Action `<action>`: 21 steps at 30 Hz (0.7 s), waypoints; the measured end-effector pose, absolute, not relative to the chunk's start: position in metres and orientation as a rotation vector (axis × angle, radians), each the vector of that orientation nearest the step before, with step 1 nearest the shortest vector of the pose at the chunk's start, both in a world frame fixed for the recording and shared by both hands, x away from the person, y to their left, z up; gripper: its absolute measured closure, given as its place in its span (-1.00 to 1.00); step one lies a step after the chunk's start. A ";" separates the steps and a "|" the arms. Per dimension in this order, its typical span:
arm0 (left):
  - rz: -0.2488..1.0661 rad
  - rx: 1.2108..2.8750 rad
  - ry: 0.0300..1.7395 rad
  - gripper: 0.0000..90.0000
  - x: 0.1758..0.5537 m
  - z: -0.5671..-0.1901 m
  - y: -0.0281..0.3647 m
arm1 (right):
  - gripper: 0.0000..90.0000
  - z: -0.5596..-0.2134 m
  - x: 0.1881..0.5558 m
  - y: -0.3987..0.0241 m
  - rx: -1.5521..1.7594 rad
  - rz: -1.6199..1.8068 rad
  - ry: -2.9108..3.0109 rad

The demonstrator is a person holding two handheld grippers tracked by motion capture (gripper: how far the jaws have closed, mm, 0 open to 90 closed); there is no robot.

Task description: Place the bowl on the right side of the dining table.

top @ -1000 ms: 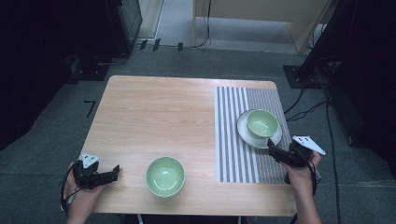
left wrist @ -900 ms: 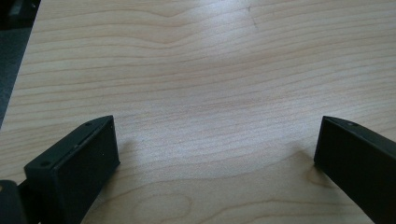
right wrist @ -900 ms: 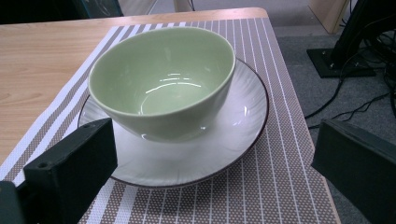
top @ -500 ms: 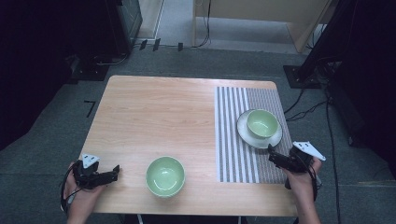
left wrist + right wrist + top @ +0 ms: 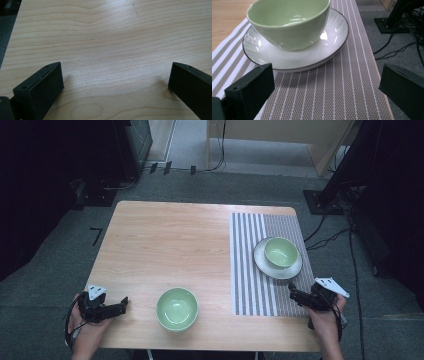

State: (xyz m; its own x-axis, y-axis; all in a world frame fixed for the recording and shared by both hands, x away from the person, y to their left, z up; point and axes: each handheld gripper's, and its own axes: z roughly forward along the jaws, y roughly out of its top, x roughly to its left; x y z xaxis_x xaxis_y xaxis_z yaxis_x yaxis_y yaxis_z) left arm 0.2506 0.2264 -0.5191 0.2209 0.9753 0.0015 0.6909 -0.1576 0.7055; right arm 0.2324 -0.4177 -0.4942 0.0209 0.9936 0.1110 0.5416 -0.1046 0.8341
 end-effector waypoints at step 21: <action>0.634 1.920 1.532 -1.00 0.251 -0.519 0.226 | -1.00 -0.509 0.207 -0.437 1.757 0.934 1.583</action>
